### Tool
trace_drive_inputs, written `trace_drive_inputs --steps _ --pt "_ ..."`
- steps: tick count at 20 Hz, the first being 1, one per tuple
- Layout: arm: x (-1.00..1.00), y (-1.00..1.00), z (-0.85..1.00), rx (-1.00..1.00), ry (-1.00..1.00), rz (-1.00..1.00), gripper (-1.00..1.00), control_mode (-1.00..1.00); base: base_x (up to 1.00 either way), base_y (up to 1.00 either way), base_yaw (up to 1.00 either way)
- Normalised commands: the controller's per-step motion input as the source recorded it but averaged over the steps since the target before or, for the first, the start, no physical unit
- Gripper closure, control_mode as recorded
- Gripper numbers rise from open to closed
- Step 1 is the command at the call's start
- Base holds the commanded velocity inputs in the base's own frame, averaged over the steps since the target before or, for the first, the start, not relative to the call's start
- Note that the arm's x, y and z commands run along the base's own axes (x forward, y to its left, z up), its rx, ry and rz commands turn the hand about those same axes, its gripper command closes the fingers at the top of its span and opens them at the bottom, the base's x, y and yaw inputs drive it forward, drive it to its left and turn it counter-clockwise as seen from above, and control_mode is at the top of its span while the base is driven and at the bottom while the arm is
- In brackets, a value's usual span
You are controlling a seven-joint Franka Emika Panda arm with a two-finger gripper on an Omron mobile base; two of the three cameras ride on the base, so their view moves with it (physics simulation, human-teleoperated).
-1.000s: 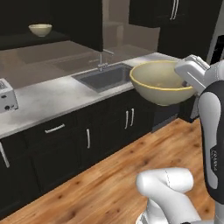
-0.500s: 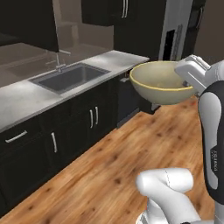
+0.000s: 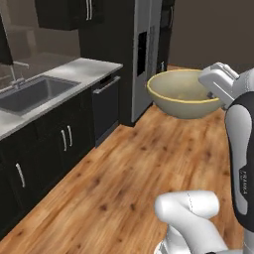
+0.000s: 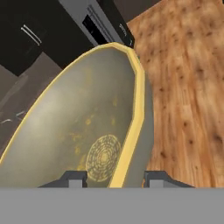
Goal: Take the smaller bowl and place it next to the appetizer plate on the dining counter , and place the larger bowl next to the plate with cooked food.
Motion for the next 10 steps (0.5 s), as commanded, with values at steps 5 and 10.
trace_drive_inputs --steps 5,10 --pt "0.00 0.00 0.00 0.00 0.00 0.00 1.00 1.00 -0.01 -0.47 -0.37" --pt "0.00 0.00 0.00 0.00 0.00 0.00 1.00 1.00 0.00 -0.66 -0.30"
